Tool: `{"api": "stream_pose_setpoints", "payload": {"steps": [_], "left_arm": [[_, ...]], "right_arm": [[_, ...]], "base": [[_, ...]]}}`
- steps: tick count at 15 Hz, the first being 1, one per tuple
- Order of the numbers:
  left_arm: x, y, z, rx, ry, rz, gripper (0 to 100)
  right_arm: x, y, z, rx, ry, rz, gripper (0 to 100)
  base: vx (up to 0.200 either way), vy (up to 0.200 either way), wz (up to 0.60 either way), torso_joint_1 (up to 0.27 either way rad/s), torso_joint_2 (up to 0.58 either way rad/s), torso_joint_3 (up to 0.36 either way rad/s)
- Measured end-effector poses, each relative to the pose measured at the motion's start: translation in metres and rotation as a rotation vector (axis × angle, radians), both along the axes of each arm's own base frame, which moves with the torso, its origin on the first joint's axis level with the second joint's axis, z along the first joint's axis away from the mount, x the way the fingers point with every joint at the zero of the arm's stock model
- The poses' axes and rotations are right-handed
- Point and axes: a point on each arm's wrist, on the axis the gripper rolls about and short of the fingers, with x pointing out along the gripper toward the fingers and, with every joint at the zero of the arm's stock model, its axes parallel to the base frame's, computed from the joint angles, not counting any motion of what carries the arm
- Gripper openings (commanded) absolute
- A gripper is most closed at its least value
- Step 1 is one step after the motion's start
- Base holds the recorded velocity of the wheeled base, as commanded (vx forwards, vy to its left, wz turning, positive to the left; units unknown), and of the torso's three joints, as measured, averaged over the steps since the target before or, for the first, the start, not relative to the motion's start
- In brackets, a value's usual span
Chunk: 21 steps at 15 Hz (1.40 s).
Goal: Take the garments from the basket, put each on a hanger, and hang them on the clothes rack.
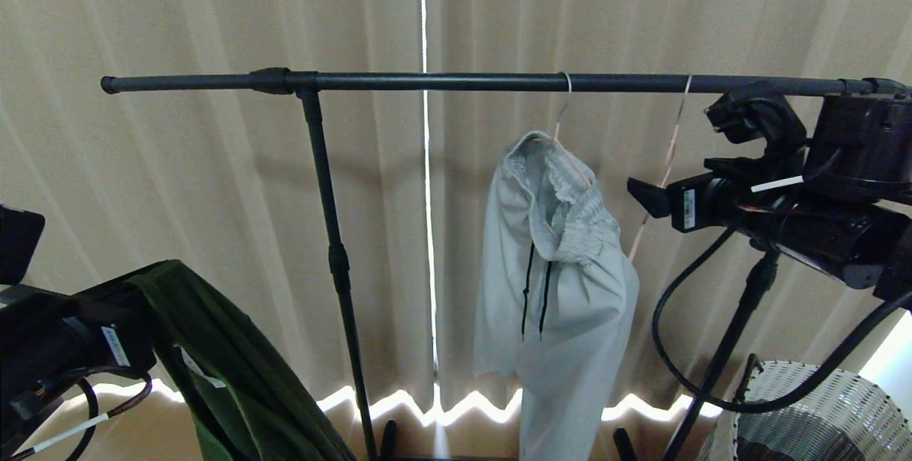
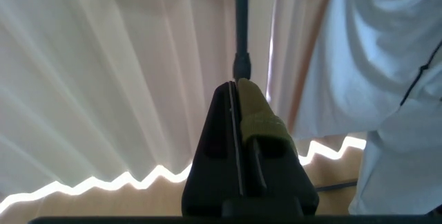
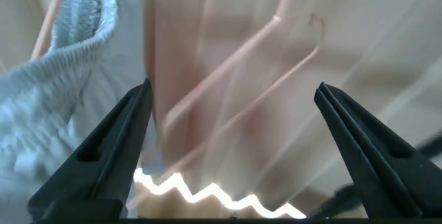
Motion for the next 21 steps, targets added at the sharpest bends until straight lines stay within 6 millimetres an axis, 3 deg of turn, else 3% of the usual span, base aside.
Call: {"api": "stream_pose_setpoints", "payload": {"steps": [4,8,21], "left_arm": [[0.000,0.000,0.000,0.001,0.001,-0.002,0],[0.000,0.000,0.000,0.001,0.001,-0.002,0],[0.000,0.000,-0.003,0.018,0.010,-0.005,0]], "right_arm": [[0.012,0.003,-0.013,-0.027,0.047,-0.045,100],[0.011,0.001,-0.021,-0.045,0.092,-0.076,100],[-0.002,-0.018,-0.017,0.013,0.183,-0.179,100]], "base": [[0.000,0.000,0.00,0.000,0.00,0.000],[0.000,0.000,0.00,0.000,0.00,0.000],[0.000,0.000,0.00,0.000,0.00,0.000]]}}
